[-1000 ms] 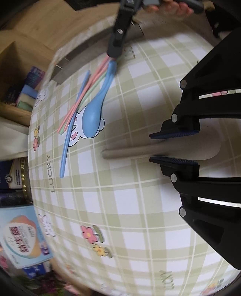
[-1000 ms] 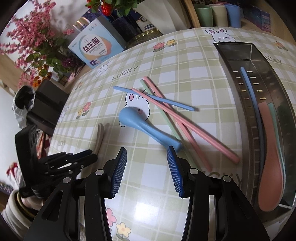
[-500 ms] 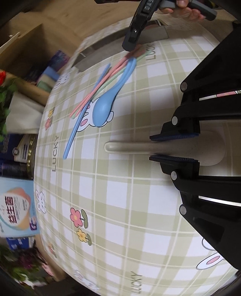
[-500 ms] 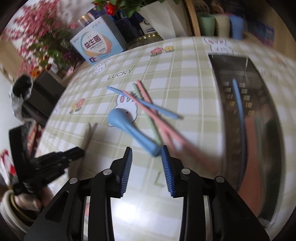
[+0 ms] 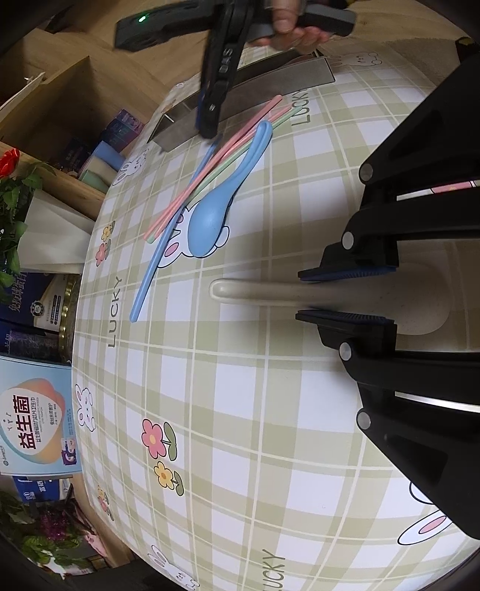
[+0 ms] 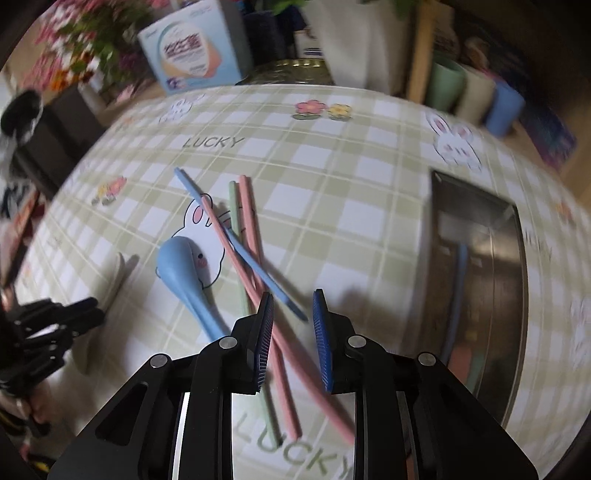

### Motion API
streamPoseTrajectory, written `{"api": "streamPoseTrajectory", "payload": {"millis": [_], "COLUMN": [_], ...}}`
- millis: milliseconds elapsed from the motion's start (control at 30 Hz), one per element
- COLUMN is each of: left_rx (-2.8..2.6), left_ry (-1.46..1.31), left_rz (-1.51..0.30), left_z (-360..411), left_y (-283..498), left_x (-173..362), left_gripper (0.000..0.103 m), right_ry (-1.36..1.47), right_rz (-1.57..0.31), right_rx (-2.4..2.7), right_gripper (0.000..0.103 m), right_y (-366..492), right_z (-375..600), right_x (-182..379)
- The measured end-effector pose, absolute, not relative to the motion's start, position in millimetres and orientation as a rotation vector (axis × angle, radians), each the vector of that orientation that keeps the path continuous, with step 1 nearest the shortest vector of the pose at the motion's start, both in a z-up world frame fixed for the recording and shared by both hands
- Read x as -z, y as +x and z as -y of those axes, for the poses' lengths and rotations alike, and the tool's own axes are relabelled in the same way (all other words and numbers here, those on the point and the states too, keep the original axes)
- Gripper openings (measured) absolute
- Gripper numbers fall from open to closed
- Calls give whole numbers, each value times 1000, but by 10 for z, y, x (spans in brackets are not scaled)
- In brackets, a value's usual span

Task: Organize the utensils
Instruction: 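Grasp a blue chopstick with the right tool while the left tool holds the white spoon, then lift the blue chopstick off the table with the right tool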

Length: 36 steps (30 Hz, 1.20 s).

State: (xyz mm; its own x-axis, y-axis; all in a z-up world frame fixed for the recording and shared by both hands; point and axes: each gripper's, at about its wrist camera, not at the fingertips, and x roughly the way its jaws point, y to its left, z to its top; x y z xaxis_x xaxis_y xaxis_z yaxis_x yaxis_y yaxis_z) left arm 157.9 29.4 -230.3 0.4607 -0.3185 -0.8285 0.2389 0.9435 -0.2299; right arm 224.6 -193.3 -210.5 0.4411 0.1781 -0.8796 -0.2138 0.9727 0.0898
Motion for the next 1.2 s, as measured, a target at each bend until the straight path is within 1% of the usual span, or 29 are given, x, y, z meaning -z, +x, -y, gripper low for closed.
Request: {"api": "streamPoseTrajectory", "payload": {"millis": [200,467,500,533,600,667,800,967,1200], "left_rx": [356,367,366,366,365,364,362,359,357], "left_ry": [-121,-152,-150,-150,-150,-152,-150,-147,-139], "left_rz": [-1039,-1028,-1026,-1025,-1023,-1024,-1024,-1024,-1023], "left_z": [-348,-378,-376,-375,-379,-379,-377,-377,-376], "left_y": [1591,1574,1572,1571,1571,1569,1569,1569,1571], "left_x": [2312,2318,2317,2318,2322,2324,2321,2318,2322], "left_gripper": [16,16,16,16,16,16,16,16,16], "right_ry": [-169,-119,-105,-94,-57,-17,100,175,255], "right_rz": [-1128,-1182,-1179,-1177,-1165,-1160,-1144,-1123,-1163], "right_rx": [-275,-305,-315,-320,-317,-311,-288,-293,-296], "right_gripper": [22,21,13,12,7,5,5,5,5], "right_y": [2478,2508,2479,2459,2406,2355,2190,1875,1451], "right_z": [1650,1584,1587,1591,1616,1648,1766,1866,1944], "right_x": [2197,2283,2276,2267,2238,2212,2130,2025,2125]}}
